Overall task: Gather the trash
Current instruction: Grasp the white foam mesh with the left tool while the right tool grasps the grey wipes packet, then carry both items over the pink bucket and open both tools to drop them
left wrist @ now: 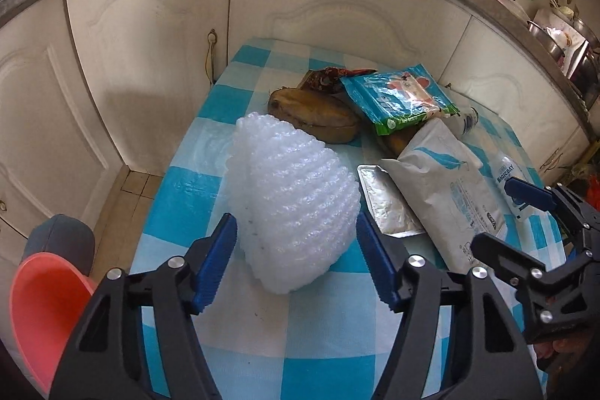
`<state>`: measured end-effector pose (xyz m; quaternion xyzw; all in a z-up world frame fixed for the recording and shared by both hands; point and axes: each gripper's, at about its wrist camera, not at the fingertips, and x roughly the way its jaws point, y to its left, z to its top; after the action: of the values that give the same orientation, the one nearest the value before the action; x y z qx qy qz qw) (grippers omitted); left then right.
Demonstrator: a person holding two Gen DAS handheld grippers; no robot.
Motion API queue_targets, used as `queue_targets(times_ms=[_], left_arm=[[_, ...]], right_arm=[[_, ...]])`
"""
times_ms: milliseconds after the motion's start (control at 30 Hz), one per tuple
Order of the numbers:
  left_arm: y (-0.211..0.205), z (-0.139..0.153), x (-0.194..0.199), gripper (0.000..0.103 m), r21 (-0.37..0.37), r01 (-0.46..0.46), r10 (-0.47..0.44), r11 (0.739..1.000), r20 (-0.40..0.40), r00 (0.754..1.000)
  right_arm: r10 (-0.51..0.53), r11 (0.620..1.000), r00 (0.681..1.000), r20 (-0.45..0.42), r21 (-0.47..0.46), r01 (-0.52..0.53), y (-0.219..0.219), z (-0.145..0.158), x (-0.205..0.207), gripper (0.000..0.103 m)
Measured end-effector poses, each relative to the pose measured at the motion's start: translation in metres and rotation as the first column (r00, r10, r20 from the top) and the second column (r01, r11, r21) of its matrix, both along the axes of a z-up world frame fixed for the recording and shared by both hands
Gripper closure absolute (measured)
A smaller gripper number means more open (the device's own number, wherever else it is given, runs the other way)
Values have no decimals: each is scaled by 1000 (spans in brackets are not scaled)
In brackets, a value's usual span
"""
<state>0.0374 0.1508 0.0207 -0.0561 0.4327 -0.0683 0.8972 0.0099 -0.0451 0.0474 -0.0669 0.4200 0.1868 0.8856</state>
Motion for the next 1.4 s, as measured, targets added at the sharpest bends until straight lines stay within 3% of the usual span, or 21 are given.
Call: queue_targets(times_ms=[233, 333, 700, 1100, 1400], left_arm=[[3, 2, 5, 52, -13, 11, -11, 1000, 12, 1000], [4, 1, 5, 55, -19, 12, -11, 1000, 18, 1000], [6, 4, -2, 67, -41, 0, 2, 999, 41, 999], [13, 15, -27, 69, -81, -2, 9, 997, 79, 997], [22, 37, -52, 69, -109, 2, 13, 994, 131, 991]], right_arm=[[4, 999, 998, -62, -48, -7, 5, -21, 18, 6], [-1, 997, 998, -60, -72, -3, 9, -30, 19, 12], [-30, 999, 997, -76, -16, 29, 4, -29, 8, 28], [-92, 995, 996, -14, 25, 92, -7, -17, -19, 34], [-78, 994, 996, 34, 84, 75, 3, 15, -38, 34]])
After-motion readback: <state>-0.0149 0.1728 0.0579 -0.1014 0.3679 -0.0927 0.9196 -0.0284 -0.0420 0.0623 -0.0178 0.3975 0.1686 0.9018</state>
